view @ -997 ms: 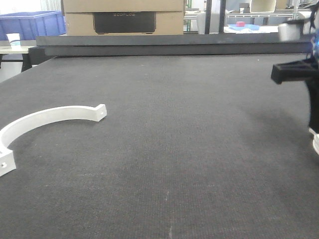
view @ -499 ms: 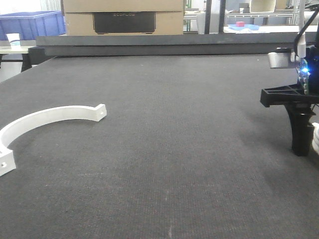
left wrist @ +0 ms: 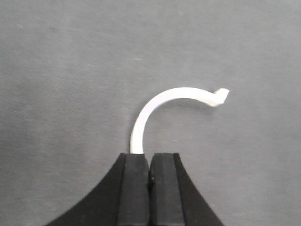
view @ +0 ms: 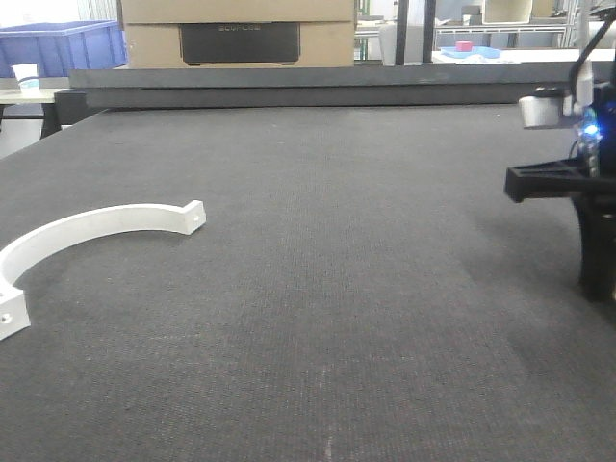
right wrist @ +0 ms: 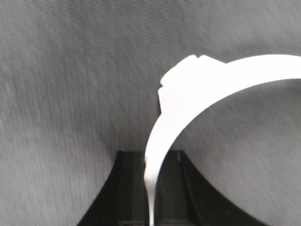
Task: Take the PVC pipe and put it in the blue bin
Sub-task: 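Close both grippers around the white clamp's arc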
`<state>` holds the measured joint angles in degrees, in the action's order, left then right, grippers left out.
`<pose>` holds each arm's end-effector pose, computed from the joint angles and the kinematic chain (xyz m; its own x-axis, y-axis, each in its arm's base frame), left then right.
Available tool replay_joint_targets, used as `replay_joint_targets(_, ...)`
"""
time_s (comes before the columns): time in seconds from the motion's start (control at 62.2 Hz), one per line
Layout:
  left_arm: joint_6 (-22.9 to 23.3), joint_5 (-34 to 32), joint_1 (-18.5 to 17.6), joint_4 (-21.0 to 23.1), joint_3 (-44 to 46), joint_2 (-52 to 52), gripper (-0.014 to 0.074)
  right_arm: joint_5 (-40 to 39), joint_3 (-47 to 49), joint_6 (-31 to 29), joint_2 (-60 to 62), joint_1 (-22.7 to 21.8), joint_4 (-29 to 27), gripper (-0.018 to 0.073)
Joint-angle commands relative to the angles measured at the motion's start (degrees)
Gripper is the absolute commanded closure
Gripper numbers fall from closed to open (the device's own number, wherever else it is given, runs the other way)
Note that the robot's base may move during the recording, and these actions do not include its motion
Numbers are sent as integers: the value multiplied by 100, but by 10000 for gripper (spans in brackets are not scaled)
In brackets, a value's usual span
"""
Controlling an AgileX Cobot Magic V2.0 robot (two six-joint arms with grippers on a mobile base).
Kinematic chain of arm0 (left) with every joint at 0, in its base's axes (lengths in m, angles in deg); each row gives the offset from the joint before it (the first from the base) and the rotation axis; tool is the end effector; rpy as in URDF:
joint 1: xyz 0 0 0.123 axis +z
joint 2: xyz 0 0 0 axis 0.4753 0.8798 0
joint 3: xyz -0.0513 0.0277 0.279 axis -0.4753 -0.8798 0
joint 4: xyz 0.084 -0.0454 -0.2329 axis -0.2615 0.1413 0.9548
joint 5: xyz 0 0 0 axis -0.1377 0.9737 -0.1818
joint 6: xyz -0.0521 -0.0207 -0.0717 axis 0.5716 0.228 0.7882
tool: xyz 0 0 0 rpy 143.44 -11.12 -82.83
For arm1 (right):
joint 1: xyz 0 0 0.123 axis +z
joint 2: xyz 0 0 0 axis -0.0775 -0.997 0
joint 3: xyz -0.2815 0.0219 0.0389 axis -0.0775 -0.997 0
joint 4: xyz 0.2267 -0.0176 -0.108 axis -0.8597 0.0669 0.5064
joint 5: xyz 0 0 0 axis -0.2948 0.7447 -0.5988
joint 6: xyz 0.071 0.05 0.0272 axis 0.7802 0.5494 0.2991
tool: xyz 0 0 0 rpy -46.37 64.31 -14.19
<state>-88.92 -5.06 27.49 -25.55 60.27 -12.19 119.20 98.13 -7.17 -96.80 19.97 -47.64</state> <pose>0.1982 -0.0167 0.3405 -0.7184 -0.1364 -0.6821 0.0142 0.9775 -0.2105 0.2940 0.0868 0.2053 -0.9992 -0.0192 -0.0356 -0.0214 0.9977 0.0650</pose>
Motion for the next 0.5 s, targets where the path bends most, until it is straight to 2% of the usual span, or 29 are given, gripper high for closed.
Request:
replay_joint_targets(0.0, 56, 188, 13, 246, 277, 122, 707, 84, 7, -44, 325, -1, 148, 727)
replay_joint_targets(0.097, 61, 632, 13, 238, 633, 430, 707, 84, 7, -44, 626, -1, 231, 727)
replay_joint_targets(0.306, 61, 978, 13, 172, 1271, 1495, 707, 12, 7, -44, 1065, -1, 366, 727)
replay_joint_targets(0.386, 61, 1285, -114, 61, 1525, 1976, 707, -11, 7, -44, 1088, -1, 366, 727)
replay_joint_targets(0.483, 141, 1407, -391, -300, 1780, 2529, 707, -11, 7, -44, 1088, -1, 366, 727)
